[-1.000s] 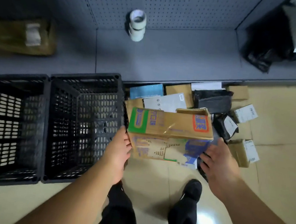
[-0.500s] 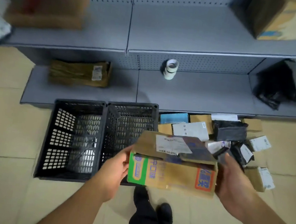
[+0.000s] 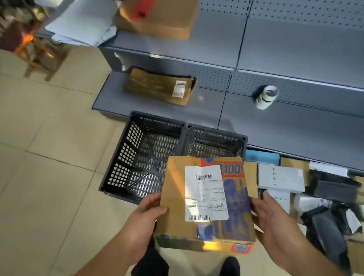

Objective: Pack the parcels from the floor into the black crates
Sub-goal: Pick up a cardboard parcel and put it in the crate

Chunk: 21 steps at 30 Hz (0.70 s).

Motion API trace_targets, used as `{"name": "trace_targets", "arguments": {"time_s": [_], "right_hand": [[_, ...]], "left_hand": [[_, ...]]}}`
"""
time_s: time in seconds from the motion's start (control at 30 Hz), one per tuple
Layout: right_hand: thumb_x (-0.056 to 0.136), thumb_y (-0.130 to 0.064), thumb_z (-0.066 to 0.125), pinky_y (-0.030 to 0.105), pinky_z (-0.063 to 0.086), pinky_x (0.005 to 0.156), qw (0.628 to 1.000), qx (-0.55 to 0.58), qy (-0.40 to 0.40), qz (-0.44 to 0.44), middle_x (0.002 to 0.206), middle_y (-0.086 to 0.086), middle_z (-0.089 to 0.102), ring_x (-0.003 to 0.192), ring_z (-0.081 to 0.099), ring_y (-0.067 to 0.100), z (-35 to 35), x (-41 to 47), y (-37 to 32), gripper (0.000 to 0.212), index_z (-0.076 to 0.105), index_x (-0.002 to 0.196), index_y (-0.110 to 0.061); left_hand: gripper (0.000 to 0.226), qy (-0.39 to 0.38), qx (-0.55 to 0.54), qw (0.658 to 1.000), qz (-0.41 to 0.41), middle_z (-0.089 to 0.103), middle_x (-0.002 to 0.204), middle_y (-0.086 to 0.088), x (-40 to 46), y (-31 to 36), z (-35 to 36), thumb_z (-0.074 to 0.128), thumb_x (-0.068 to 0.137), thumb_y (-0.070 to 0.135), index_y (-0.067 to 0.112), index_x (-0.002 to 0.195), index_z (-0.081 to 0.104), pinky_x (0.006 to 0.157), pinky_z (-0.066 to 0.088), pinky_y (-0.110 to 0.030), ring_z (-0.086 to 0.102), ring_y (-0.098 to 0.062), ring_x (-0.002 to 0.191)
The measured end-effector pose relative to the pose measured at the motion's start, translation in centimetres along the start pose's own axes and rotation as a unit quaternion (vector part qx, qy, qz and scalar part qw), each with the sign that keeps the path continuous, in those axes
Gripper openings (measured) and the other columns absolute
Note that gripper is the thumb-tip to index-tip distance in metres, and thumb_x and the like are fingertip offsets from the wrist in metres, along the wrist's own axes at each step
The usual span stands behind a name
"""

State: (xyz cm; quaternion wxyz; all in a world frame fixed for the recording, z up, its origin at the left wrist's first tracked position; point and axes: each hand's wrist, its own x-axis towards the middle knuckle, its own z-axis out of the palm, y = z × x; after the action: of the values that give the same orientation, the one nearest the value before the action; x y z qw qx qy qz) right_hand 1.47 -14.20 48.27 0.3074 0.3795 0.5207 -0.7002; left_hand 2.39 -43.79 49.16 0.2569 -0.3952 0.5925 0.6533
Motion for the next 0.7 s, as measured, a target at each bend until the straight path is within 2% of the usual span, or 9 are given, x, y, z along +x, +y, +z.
{"name": "trace_targets", "arguments": {"time_s": [0.07,0.13,0.17,0.23,0.3,0.37,0.53,0.63,0.7], "right_hand": [[0.101,-0.059,0.037,0.044,0.044,0.105,1.0,-0.02,0.012,0.006,0.114,-0.012,0.075,0.117,0.063,0.015,2.8,0.8,0.1,0.047,0.066,0.123,-0.028],[0.101,-0.056,0.04,0.039,0.048,0.092,0.999,-0.037,0.028,0.007,0.105,-0.013,0.077,0.11,0.066,0.015,6.2,1.8,0.1,0.042,0.068,0.117,-0.028],[0.101,-0.055,0.041,0.04,0.049,0.091,0.998,-0.043,0.038,0.008,0.105,-0.01,0.077,0.108,0.067,0.017,8.0,2.4,0.1,0.041,0.068,0.116,-0.028],[0.102,-0.053,0.042,0.048,0.046,0.103,0.997,-0.049,0.057,0.022,0.114,-0.002,0.075,0.112,0.065,0.023,11.6,3.5,0.8,0.042,0.068,0.118,-0.025],[0.101,-0.052,0.044,0.052,0.041,0.11,0.996,-0.044,0.071,0.042,0.118,0.001,0.072,0.114,0.064,0.025,15.2,4.6,2.0,0.042,0.067,0.12,-0.022],[0.099,-0.054,0.048,0.053,0.043,0.108,0.994,-0.033,0.086,0.057,0.115,0.002,0.074,0.111,0.066,0.026,18.5,5.7,3.4,0.042,0.068,0.119,-0.022],[0.095,-0.056,0.054,0.051,0.048,0.103,0.989,-0.017,0.12,0.09,0.112,0.0,0.074,0.107,0.068,0.025,23.7,8.8,5.4,0.041,0.069,0.117,-0.025],[0.094,-0.058,0.056,0.052,0.048,0.103,0.987,-0.013,0.124,0.101,0.096,-0.004,0.079,0.099,0.071,0.022,24.8,11.0,5.9,0.037,0.074,0.106,-0.027],[0.092,-0.061,0.056,0.052,0.047,0.104,0.987,-0.015,0.11,0.112,0.092,-0.007,0.079,0.098,0.072,0.021,25.3,12.6,5.7,0.039,0.078,0.097,-0.03]], "left_hand": [[0.035,0.013,0.001,1.0,-0.004,0.077,0.11,0.0,1.0,0.7,-2.2,0.053,0.099,0.0,0.021,0.124,0.065,0.09,0.055,-0.04,0.068,-0.023,0.109],[0.037,0.01,0.02,1.0,-0.003,0.076,0.112,0.003,2.5,1.7,-4.8,0.052,0.1,0.002,0.026,0.125,0.064,0.086,0.055,-0.037,0.067,-0.019,0.109],[0.039,0.007,0.037,0.999,-0.004,0.074,0.114,0.006,3.3,2.2,-6.2,0.052,0.101,0.004,0.031,0.126,0.062,0.083,0.054,-0.035,0.065,-0.015,0.109],[0.042,0.015,0.074,0.997,-0.008,0.068,0.116,0.016,5.4,3.3,-9.4,0.051,0.102,0.009,0.04,0.129,0.057,0.079,0.05,-0.031,0.06,-0.007,0.107],[0.046,0.02,0.112,0.993,-0.013,0.061,0.117,0.023,7.4,4.5,-12.7,0.051,0.102,0.013,0.045,0.135,0.053,0.085,0.046,-0.034,0.054,-0.001,0.106],[0.047,0.012,0.152,0.988,-0.014,0.059,0.121,0.022,9.1,5.7,-15.6,0.052,0.1,0.015,0.047,0.135,0.053,0.09,0.043,-0.038,0.051,-0.001,0.109],[0.047,0.021,0.219,0.975,-0.013,0.062,0.128,0.013,13.3,7.8,-19.5,0.052,0.095,0.015,0.047,0.131,0.059,0.089,0.044,-0.04,0.054,-0.014,0.116],[0.041,0.019,0.233,0.972,-0.02,0.06,0.122,0.017,15.5,8.1,-20.2,0.051,0.098,0.018,0.05,0.122,0.058,0.086,0.041,-0.037,0.054,-0.007,0.106],[0.04,0.025,0.242,0.97,-0.023,0.058,0.12,0.018,16.8,8.4,-20.4,0.052,0.1,0.02,0.051,0.126,0.056,0.088,0.039,-0.037,0.052,-0.008,0.105]]}}
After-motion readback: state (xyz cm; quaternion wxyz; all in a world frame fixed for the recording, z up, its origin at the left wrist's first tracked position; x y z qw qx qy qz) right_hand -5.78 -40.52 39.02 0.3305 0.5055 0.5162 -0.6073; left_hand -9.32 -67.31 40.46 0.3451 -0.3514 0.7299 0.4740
